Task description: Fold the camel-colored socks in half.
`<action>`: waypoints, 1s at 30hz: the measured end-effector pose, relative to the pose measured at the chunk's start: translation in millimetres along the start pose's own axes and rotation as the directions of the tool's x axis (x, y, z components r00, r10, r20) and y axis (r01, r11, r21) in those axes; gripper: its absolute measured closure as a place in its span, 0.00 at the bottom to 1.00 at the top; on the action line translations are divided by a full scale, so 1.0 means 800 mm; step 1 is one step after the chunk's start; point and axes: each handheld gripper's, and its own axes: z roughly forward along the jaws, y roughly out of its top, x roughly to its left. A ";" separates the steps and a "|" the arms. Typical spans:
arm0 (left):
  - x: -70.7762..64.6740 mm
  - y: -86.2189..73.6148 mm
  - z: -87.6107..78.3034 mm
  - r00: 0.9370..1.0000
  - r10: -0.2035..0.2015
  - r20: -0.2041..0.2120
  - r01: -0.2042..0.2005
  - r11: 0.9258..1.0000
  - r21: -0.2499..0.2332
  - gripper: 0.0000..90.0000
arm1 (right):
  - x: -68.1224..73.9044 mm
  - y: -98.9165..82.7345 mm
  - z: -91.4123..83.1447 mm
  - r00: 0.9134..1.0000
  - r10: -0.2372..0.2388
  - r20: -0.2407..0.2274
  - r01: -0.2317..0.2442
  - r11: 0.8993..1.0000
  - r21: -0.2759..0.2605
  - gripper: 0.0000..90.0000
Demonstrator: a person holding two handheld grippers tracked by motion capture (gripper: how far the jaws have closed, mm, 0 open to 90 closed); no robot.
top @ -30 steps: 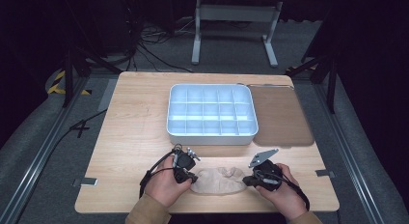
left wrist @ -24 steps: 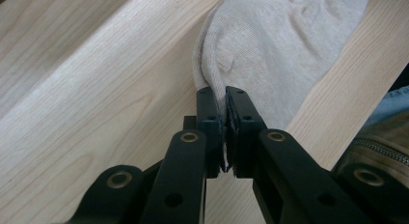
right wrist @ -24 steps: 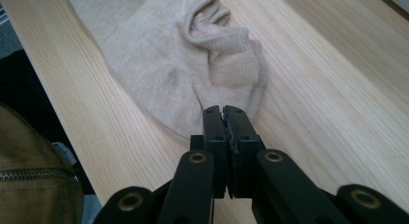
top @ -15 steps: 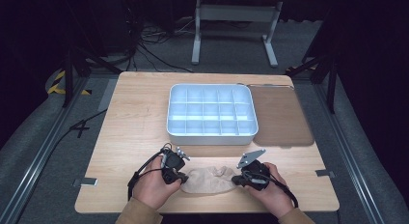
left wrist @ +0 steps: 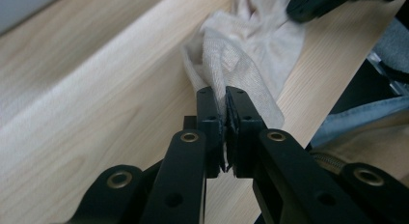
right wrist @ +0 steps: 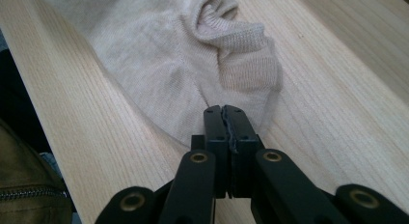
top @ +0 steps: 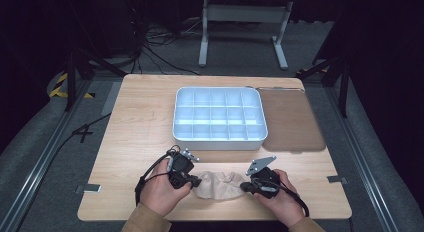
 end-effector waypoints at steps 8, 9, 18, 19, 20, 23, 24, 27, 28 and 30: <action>-0.013 0.020 0.000 0.999 0.041 0.018 -0.041 0.999 -0.030 0.95 | -0.004 -0.002 0.000 1.000 0.020 -0.023 -0.020 1.000 -0.018 1.00; -0.015 0.022 0.001 0.999 0.040 0.017 -0.040 0.999 -0.011 0.95 | -0.003 -0.002 0.000 1.000 0.013 -0.016 -0.013 1.000 -0.015 1.00; -0.031 0.044 0.018 0.995 0.095 0.033 -0.095 0.995 0.002 0.95 | 0.000 -0.003 0.000 1.000 0.007 -0.001 -0.007 1.000 -0.016 1.00; -0.034 0.048 0.022 0.994 0.101 0.040 -0.102 0.995 0.007 0.95 | 0.000 -0.003 -0.001 1.000 0.010 -0.002 -0.010 1.000 -0.016 1.00; -0.036 0.050 0.026 0.993 0.107 0.045 -0.108 0.994 0.008 0.95 | 0.000 -0.003 -0.001 1.000 0.016 -0.002 -0.016 1.000 -0.017 1.00; -0.042 0.056 0.038 0.991 0.121 0.053 -0.123 0.992 0.029 0.95 | 0.001 -0.004 0.000 1.000 0.021 -0.002 -0.021 0.999 -0.025 1.00; -0.043 0.058 0.042 0.991 0.123 0.058 -0.126 0.991 0.040 0.95 | 0.001 -0.005 0.000 1.000 0.022 -0.001 -0.022 0.999 -0.027 1.00; -0.046 0.062 0.052 0.989 0.133 0.061 -0.136 0.990 0.049 0.95 | 0.000 -0.007 -0.001 1.000 0.023 -0.006 -0.023 0.999 -0.032 1.00; -0.047 0.064 0.056 0.989 0.138 0.059 -0.142 0.988 0.058 0.95 | 0.000 -0.007 -0.001 1.000 0.024 -0.005 -0.024 0.999 -0.033 1.00; -0.048 0.064 0.061 0.988 0.145 0.058 -0.148 0.987 0.069 0.95 | 0.000 -0.007 -0.001 1.000 0.020 -0.003 -0.020 0.999 -0.034 1.00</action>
